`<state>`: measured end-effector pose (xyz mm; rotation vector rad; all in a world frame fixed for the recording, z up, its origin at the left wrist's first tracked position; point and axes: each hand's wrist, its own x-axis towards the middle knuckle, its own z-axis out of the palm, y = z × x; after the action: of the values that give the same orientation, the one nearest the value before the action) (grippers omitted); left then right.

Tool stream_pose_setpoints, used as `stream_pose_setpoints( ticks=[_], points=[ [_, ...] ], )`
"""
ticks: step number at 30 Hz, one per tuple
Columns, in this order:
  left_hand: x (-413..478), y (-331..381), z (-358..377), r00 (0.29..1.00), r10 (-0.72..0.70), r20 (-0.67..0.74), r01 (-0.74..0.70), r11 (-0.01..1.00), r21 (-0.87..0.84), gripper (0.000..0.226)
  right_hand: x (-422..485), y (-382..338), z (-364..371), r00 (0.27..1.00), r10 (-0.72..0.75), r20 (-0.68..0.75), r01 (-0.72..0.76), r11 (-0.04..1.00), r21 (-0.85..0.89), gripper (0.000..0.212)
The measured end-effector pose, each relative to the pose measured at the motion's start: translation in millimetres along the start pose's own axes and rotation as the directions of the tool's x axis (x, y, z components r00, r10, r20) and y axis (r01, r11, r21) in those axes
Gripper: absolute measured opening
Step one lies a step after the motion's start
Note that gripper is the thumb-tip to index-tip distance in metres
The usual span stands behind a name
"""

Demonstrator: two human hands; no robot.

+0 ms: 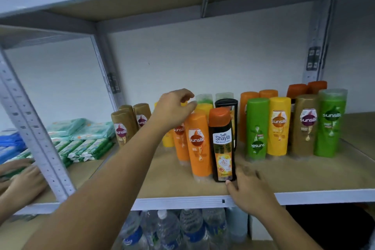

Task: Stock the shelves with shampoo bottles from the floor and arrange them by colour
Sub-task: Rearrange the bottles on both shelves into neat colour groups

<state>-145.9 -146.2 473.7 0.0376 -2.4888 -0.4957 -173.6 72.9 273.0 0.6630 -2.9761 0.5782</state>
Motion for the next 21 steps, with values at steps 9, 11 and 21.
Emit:
stream_pose_setpoints(
  ticks=[9, 11, 21],
  points=[
    [71, 10, 13, 0.866, -0.065, 0.496, -0.109, 0.943, 0.314, 0.062, 1, 5, 6, 0.999, -0.023, 0.029, 0.025, 0.997, -0.072, 0.061],
    [73, 10, 16, 0.863, -0.063, 0.501, -0.122, 0.937, 0.328, 0.062, -2, 3, 8, 0.999, -0.002, 0.037, 0.006, 0.993, -0.121, 0.065],
    [50, 6, -19, 0.976, 0.002, 0.216, -0.029, 0.992, 0.123, 0.051, -35, -29, 12, 0.998, 0.018, 0.063, -0.009, 0.990, -0.140, 0.064]
  ],
)
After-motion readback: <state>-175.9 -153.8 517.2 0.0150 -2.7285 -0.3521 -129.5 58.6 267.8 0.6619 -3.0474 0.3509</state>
